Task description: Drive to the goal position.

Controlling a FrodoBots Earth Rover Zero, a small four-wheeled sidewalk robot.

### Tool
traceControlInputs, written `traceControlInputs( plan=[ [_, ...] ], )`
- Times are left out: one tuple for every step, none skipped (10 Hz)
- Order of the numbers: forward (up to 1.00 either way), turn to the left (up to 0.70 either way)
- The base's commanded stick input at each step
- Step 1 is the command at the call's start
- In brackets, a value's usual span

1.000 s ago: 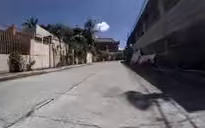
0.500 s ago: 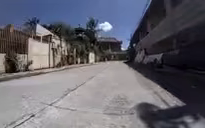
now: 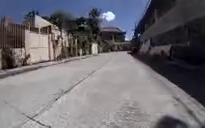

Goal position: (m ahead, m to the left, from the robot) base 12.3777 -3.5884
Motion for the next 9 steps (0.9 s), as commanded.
traceControlInputs(
  plan=[
    [1.00, 0.00],
    [1.00, 0.00],
    [1.00, 0.00],
    [1.00, 0.00],
    [1.00, 0.00],
    [1.00, 0.00],
    [1.00, 0.00],
    [1.00, 0.00],
    [1.00, 0.00]
  ],
)
